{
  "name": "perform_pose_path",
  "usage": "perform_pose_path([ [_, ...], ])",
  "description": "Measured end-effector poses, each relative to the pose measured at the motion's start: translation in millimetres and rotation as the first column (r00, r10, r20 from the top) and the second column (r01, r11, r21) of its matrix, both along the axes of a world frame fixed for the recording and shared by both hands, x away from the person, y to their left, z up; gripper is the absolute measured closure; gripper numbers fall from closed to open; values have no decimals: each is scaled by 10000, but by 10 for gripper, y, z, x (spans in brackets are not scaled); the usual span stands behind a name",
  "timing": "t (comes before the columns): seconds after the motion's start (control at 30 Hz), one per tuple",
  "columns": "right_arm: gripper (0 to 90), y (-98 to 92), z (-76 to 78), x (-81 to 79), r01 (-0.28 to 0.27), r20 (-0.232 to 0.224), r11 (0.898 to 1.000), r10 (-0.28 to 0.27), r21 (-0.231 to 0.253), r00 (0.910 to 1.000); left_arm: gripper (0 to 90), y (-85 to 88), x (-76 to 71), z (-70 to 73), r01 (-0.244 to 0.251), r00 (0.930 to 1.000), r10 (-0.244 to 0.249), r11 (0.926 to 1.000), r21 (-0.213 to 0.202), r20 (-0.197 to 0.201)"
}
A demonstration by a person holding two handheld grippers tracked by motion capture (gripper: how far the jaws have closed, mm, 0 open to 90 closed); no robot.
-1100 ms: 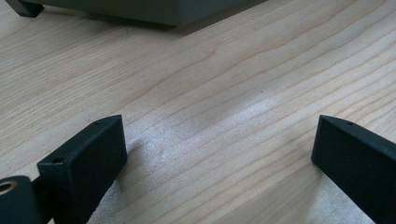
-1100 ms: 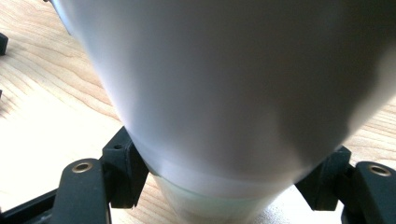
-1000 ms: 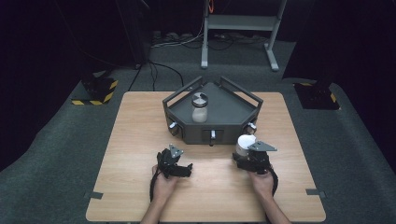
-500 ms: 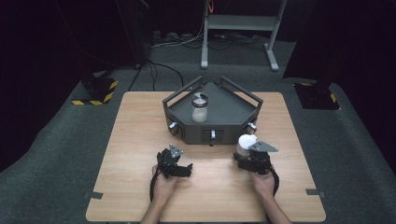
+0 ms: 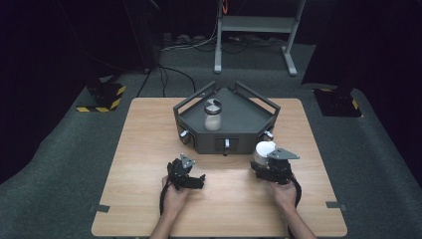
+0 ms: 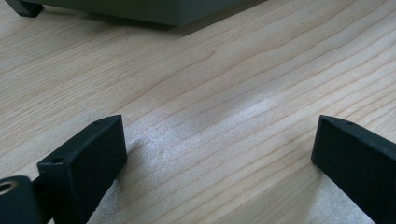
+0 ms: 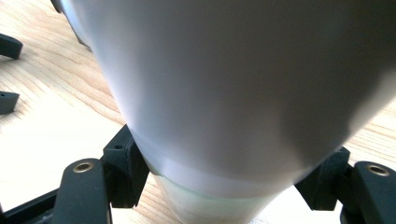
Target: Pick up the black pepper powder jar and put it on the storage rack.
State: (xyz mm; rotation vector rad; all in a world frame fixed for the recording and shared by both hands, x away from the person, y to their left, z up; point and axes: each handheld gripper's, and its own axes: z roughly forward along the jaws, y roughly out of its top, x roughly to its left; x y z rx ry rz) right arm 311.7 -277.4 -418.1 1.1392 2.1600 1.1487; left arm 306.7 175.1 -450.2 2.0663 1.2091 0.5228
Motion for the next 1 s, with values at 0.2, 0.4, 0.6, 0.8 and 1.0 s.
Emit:
perform_pose_path([
  [0.2, 305, -37, 120, 5, -103, -54, 9999, 103, 29, 9999, 33, 0, 0, 0, -2, 10000, 2, 10000, -2, 0],
  [0.4, 305, -57, 245, 16, -282, -10, 9996, 282, -34, 9996, 33, 0, 0, 0, 2, 10000, -2, 10000, 5, 1],
  [0.6, 306, -65, 356, 28, -409, 25, 9991, 409, -73, 9992, 33, 0, 0, 1, 5, 10000, -5, 10000, 6, 0],
  [0.8, 306, -89, 445, 48, -536, 6, 9986, 536, -29, 9986, 33, 1, 0, 0, 5, 10000, -5, 10000, 6, 4],
  [1.0, 306, -93, 501, 65, -626, 51, 9980, 626, 9, 9980, 33, 1, 0, 0, 4, 10000, -4, 10000, 4, 2],
])
